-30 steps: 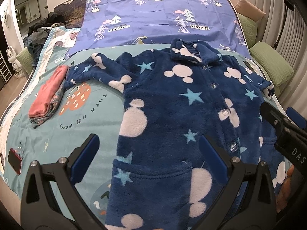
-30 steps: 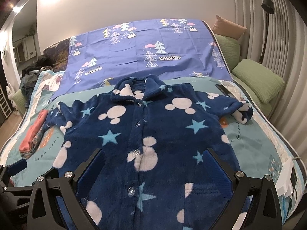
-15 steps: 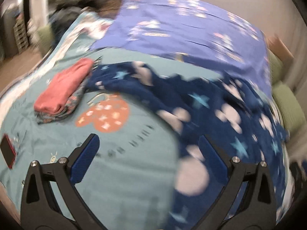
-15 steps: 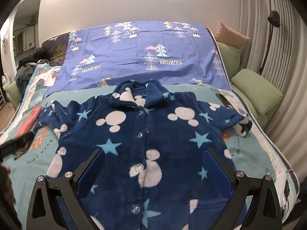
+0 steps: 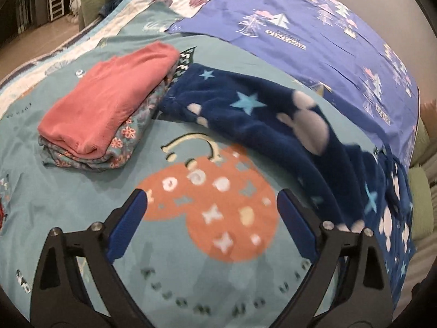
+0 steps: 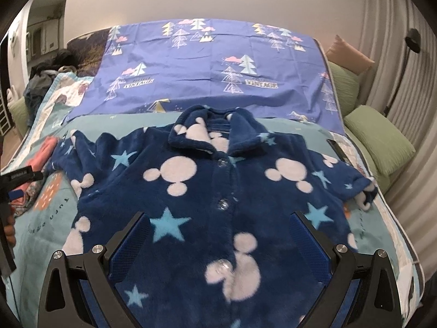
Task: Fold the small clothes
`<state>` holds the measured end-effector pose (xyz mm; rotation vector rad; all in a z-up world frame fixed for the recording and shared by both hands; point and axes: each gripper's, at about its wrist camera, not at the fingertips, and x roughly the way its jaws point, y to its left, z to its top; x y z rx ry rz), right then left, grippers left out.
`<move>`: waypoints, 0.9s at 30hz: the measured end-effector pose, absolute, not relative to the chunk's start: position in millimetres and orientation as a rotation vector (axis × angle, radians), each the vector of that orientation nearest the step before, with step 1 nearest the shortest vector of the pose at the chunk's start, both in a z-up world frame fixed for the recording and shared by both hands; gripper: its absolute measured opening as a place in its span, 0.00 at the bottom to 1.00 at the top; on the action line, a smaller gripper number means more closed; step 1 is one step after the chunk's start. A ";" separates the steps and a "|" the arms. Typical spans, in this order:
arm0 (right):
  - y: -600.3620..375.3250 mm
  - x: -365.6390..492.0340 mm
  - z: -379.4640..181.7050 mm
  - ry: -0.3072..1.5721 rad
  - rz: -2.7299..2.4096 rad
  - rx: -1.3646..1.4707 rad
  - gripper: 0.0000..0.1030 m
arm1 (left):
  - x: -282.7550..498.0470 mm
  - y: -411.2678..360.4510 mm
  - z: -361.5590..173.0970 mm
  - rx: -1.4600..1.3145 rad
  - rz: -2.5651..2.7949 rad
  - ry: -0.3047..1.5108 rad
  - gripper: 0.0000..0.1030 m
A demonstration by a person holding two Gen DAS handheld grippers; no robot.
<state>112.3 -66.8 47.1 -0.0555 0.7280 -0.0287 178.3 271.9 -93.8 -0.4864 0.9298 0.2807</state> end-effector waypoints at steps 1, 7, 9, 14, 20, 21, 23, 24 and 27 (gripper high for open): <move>-65.5 117.0 44.7 0.731 0.001 -0.052 1.00 | 182.7 279.0 -97.7 -0.511 0.277 0.929 0.91; -59.5 141.0 31.5 0.765 0.080 -0.040 1.00 | 204.9 315.6 -116.8 -0.703 0.275 0.914 0.82; -55.8 145.9 28.2 0.762 0.083 -0.062 1.00 | 213.2 323.2 -121.5 -0.749 0.284 0.903 0.82; -47.4 159.2 21.9 0.774 0.117 -0.086 1.00 | 240.5 339.5 -141.5 -0.907 0.278 0.893 0.82; -45.4 162.5 19.1 0.779 0.115 -0.104 1.00 | 264.2 351.5 -162.9 -1.057 0.321 0.851 0.60; -46.3 161.9 19.4 0.776 0.109 -0.106 1.00 | 266.2 353.0 -161.8 -1.079 0.296 0.830 0.27; -49.4 161.1 19.7 0.772 0.099 -0.106 1.00 | 269.0 355.0 -159.5 -1.135 0.216 0.825 0.11; -52.7 160.3 19.8 0.771 0.092 -0.101 1.00 | 266.1 355.3 -152.7 -1.134 0.219 0.802 0.11; -62.5 159.1 20.6 0.771 0.086 -0.071 1.00 | 253.0 348.3 -111.6 -0.996 0.239 0.718 0.10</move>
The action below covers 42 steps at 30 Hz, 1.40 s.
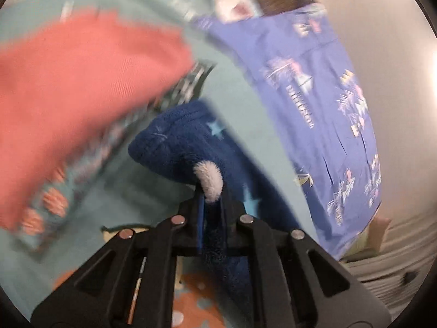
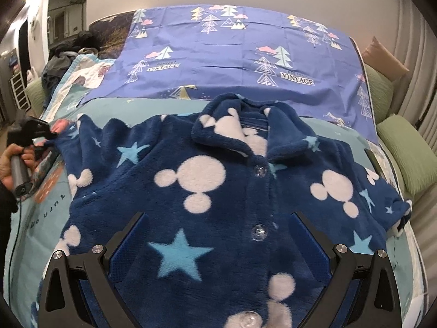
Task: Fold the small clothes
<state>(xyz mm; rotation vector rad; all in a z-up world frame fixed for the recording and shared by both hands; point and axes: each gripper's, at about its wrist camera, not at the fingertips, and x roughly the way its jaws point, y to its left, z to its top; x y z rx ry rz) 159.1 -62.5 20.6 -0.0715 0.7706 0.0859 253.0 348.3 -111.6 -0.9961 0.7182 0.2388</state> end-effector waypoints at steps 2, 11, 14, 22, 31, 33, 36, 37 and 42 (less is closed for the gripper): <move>-69.5 156.5 21.5 0.767 0.081 -0.055 1.00 | 241.0 340.4 -76.6 -0.915 0.227 0.657 0.10; -107.2 140.3 30.4 0.738 0.084 0.043 1.00 | 196.5 252.0 80.4 -0.486 0.112 0.375 0.10; -127.9 135.5 31.9 0.737 0.069 0.099 1.00 | 189.8 193.5 108.3 -0.353 0.002 0.333 0.10; -198.2 114.8 31.7 0.741 -0.041 0.217 1.00 | 187.2 26.6 99.2 -0.098 -0.316 0.394 0.10; -256.5 96.5 18.3 0.762 -0.111 0.325 1.00 | 180.5 -117.3 14.5 0.118 -0.519 0.608 0.11; -263.3 94.9 14.4 0.771 -0.113 0.341 1.00 | 177.5 -132.3 -1.9 0.168 -0.534 0.652 0.13; -267.8 93.2 10.3 0.780 -0.107 0.353 1.00 | 165.3 -140.6 -10.8 0.202 -0.561 0.666 0.26; -268.6 93.5 9.1 0.781 -0.104 0.357 1.00 | 161.4 -139.8 -8.7 0.194 -0.584 0.669 0.29; -264.6 101.6 8.0 0.787 -0.054 0.358 1.00 | 138.1 -112.1 15.7 0.135 -0.636 0.597 0.55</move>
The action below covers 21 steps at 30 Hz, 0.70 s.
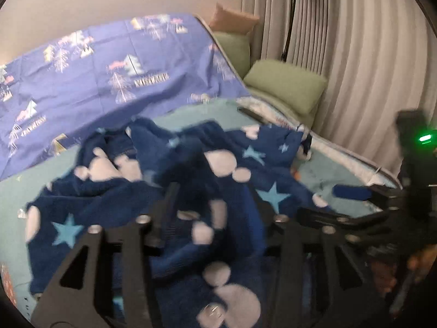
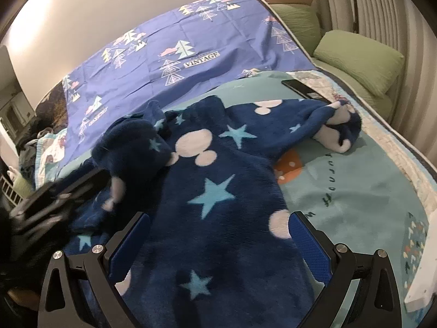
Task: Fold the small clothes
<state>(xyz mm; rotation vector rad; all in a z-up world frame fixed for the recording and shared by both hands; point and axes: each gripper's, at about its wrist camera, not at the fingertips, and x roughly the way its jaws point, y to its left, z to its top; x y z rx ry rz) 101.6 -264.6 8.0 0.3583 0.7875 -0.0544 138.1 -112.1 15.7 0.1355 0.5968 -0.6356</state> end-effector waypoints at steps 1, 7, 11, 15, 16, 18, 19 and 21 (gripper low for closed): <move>-262.5 103.9 8.3 0.790 -0.046 0.348 1.00 | 132.9 -100.2 23.2 0.139 -0.610 0.569 0.57; -237.1 126.5 6.0 0.833 0.103 0.325 1.00 | 126.8 -35.0 21.2 0.212 -0.362 0.542 0.65; -225.5 138.2 -3.3 0.884 0.166 0.361 1.00 | 133.7 10.3 1.1 0.187 -0.241 0.661 0.65; -225.3 146.4 -13.5 0.912 0.149 0.401 1.00 | 138.0 45.3 -14.5 0.124 -0.174 0.749 0.65; -228.0 147.2 -16.2 0.917 0.142 0.421 1.00 | 137.6 49.5 -18.5 0.113 -0.174 0.762 0.65; -235.4 149.1 -22.1 0.931 0.133 0.481 1.00 | 138.9 52.3 -24.9 0.117 -0.172 0.789 0.65; -238.3 150.1 -23.9 0.934 0.131 0.504 1.00 | 138.3 51.9 -27.6 0.134 -0.167 0.793 0.65; -246.0 148.6 -25.9 0.933 0.130 0.550 1.00 | 137.0 49.6 -33.9 0.180 -0.155 0.798 0.66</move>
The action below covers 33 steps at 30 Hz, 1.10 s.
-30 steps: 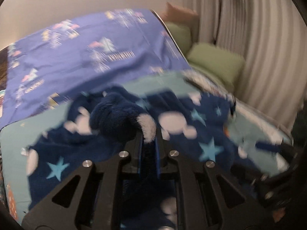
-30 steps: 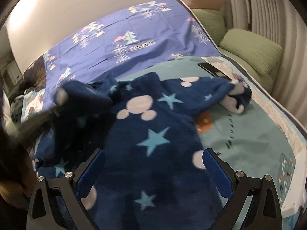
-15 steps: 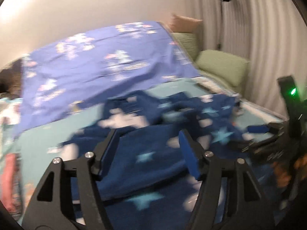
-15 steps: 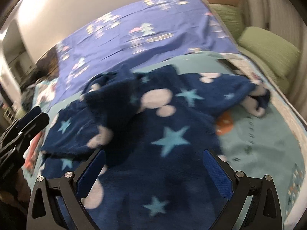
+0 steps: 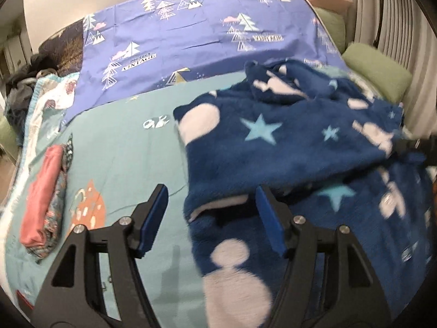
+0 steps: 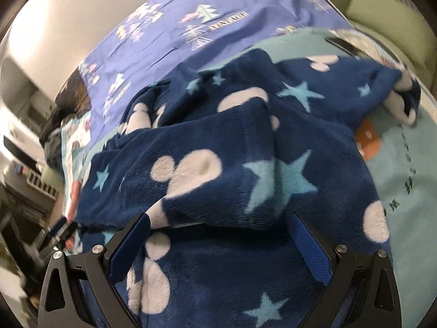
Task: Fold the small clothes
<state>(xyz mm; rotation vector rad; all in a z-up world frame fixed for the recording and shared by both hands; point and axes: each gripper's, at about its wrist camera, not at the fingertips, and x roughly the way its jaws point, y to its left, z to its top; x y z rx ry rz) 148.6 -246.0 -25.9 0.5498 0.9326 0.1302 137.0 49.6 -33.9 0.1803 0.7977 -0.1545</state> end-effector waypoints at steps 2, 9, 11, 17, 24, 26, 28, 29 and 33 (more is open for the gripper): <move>-252.1 145.4 -26.2 0.934 0.128 0.578 1.00 | 135.1 49.0 -39.8 0.210 -0.159 0.808 0.66; -268.3 133.9 -29.3 0.912 0.125 0.740 0.95 | 146.5 54.2 -62.6 0.290 -0.059 0.836 0.66; -270.6 142.5 -32.7 0.914 0.114 0.781 0.95 | 154.0 61.5 -65.2 0.251 -0.032 0.844 0.68; -250.8 185.0 -31.1 0.914 0.119 0.692 0.66 | 155.9 66.8 -65.0 0.190 -0.026 0.852 0.68; -249.2 171.7 25.8 0.749 0.214 0.586 0.13 | 151.8 64.2 -62.8 0.225 -0.003 0.842 0.68; -255.1 157.6 41.4 0.708 0.179 0.516 0.13 | 148.5 63.2 -60.7 0.229 -0.011 0.838 0.68; -258.8 152.0 36.9 0.729 0.123 0.470 0.14 | 142.8 61.8 -56.5 0.233 -0.031 0.822 0.68; -261.8 153.0 24.6 0.771 0.094 0.452 0.14 | 140.5 62.2 -54.8 0.234 -0.041 0.815 0.68; -261.6 162.4 -20.5 0.929 0.105 0.428 0.25 | 134.8 62.2 -49.5 0.231 -0.059 0.812 0.68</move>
